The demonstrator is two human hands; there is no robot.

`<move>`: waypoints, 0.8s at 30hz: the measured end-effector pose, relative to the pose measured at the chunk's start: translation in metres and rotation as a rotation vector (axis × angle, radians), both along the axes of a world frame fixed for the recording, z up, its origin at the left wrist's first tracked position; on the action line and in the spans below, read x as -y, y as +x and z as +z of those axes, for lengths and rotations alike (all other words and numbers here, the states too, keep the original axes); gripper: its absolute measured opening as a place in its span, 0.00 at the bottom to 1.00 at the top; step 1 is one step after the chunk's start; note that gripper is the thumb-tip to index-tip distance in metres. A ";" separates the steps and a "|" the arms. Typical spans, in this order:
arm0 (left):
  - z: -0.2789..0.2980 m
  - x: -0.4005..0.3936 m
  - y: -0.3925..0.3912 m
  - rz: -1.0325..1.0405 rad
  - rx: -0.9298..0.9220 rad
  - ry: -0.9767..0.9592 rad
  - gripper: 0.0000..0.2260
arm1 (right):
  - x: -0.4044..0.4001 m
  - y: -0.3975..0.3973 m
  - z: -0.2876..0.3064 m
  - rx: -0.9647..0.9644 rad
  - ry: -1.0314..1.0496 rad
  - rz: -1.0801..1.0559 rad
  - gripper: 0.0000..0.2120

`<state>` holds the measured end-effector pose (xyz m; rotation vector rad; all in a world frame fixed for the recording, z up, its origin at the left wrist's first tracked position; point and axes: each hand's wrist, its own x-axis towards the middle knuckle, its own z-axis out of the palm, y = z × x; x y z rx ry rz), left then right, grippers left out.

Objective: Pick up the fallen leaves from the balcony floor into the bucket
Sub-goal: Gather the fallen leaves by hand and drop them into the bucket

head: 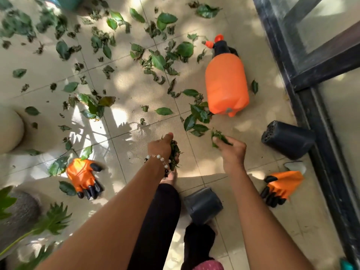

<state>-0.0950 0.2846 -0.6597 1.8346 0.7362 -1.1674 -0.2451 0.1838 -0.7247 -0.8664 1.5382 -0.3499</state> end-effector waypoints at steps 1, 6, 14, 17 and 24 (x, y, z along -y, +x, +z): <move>0.015 0.001 -0.003 0.018 -0.004 -0.005 0.14 | -0.006 0.003 0.024 0.121 0.063 -0.048 0.12; 0.089 -0.001 -0.017 0.095 -0.021 0.013 0.16 | -0.042 0.016 0.147 0.468 0.282 -0.076 0.09; 0.259 -0.003 -0.033 0.332 -0.012 -0.032 0.17 | -0.067 0.026 0.332 0.433 0.021 0.250 0.10; 0.326 -0.008 -0.040 0.438 -0.011 -0.093 0.17 | -0.070 0.029 0.400 0.412 -0.100 0.371 0.09; 0.462 -0.011 -0.047 0.614 -0.013 -0.350 0.16 | -0.078 0.037 0.533 0.532 -0.140 0.386 0.09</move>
